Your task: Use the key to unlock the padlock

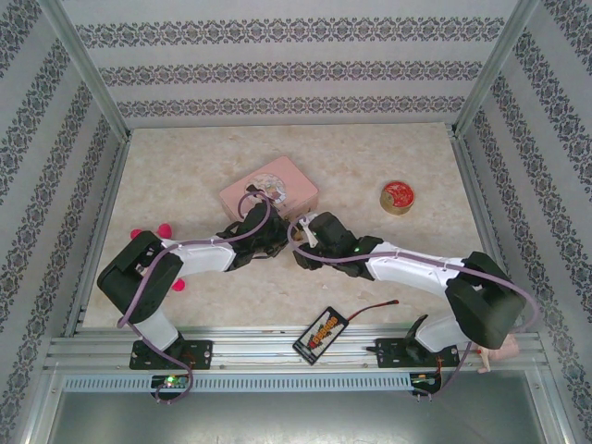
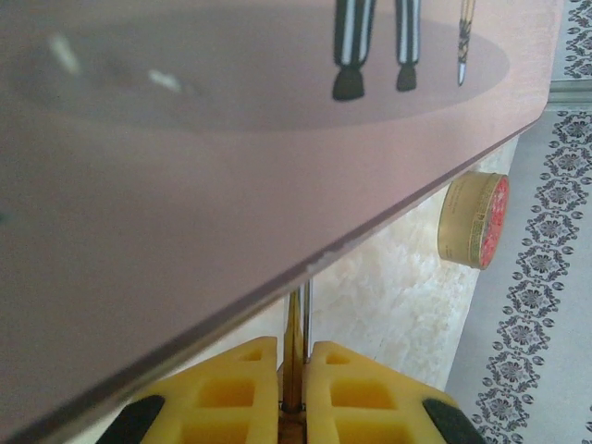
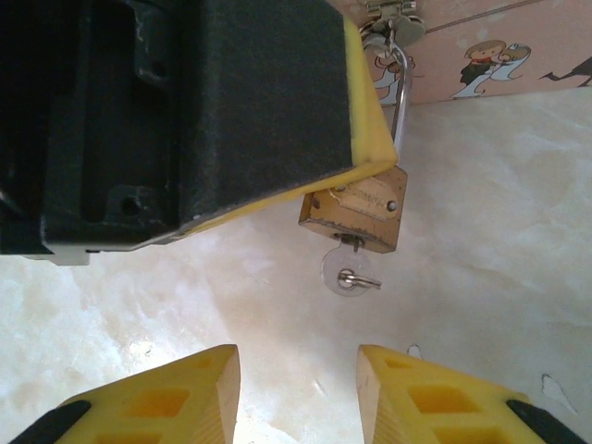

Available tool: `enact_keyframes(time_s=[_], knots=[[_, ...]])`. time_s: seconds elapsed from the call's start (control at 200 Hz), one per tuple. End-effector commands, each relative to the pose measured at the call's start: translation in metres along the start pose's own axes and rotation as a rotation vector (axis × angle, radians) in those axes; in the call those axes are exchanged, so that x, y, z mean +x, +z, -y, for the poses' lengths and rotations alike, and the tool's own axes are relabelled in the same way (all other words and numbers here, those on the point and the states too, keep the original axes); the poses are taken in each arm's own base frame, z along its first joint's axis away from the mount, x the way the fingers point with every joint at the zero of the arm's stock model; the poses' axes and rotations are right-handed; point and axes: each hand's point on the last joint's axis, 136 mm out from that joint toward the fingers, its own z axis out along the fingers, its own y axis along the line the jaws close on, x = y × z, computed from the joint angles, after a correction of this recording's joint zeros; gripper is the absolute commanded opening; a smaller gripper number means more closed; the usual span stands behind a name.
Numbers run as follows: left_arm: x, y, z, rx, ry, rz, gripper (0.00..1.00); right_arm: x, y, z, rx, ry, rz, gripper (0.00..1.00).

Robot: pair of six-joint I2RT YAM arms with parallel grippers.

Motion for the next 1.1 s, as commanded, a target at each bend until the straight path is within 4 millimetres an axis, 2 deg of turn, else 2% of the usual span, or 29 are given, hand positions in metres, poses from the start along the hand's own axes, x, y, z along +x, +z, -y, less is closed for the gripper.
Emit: enact_keyframes(time_s=[0.0, 0.63, 0.939, 1.094], knots=[[-0.003, -0.008, -0.014, -0.060, -0.038, -0.010, 0.00, -0.015, 0.001, -0.003, 0.030, -0.055, 0.024, 0.38], [-0.004, -0.006, -0.009, -0.073, -0.030, -0.032, 0.00, -0.014, 0.018, 0.005, 0.148, -0.195, -0.042, 0.40], [-0.003, -0.006, -0.010, -0.069, -0.033, -0.036, 0.00, -0.012, 0.031, 0.008, 0.177, -0.210, -0.058, 0.37], [-0.002, -0.005, -0.009, -0.066, -0.033, -0.041, 0.00, -0.014, 0.034, 0.010, 0.184, -0.208, -0.049, 0.32]])
